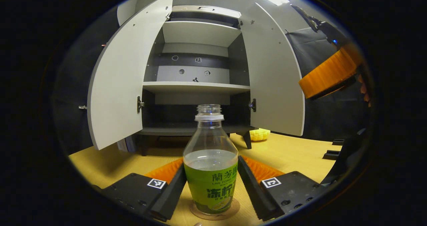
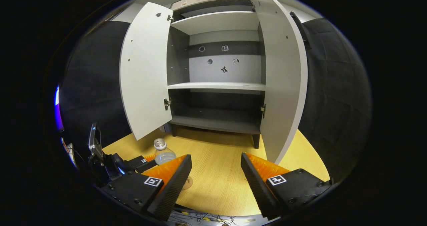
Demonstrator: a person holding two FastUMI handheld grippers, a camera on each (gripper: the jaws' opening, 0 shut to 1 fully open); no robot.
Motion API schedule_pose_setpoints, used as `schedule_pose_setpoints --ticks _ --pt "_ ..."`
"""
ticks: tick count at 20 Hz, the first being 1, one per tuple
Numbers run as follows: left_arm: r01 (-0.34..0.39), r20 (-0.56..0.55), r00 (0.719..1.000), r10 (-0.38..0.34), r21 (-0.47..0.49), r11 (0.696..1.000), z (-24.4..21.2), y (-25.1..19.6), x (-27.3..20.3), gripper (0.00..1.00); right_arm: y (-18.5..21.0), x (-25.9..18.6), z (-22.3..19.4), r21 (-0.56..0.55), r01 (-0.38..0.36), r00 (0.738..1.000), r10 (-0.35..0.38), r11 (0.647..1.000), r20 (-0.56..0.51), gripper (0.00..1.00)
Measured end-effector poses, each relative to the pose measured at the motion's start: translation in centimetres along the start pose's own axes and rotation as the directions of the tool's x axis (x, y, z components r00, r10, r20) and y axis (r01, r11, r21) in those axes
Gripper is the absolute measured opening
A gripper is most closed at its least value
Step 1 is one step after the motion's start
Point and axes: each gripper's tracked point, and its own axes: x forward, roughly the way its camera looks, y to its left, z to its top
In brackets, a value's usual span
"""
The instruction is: Grasp the bottle in the cabinet with the left hand and place it on the coaster, then close the right door with the right hand and the left door with the left hand.
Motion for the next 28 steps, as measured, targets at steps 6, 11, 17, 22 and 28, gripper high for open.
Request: schedule_pose_setpoints --ticks 6,11,17,22,28 --pt "-0.023 0.016 1.000 0.023 0.007 1.000 1.5 0.8 0.4 0.92 -0.1 -0.1 0.5 -0.002 0.004 1.000 -0.004 1.000 0.008 0.98" --pt "-0.027 0.048 0.998 0.026 0.015 1.000 5.2 1.1 0.6 0.94 -0.4 -0.7 2.9 0.011 0.016 0.999 -0.016 1.000 0.048 0.98" --pt "0.027 0.105 0.994 -0.035 0.069 0.997 14.5 0.4 0.5 0.94 -1.1 -2.8 9.1 0.042 0.052 0.987 -0.058 0.998 0.149 0.98" --pt "0.145 0.063 0.987 -0.146 0.025 0.989 24.0 0.0 -1.2 0.94 -4.9 -5.9 16.4 0.068 0.190 0.949 -0.201 0.979 0.242 0.98" --pt "0.162 0.070 0.984 -0.166 0.052 0.985 32.8 5.0 -6.2 0.94 -9.9 -8.7 21.8 0.076 0.363 0.892 -0.370 0.929 0.260 0.98"
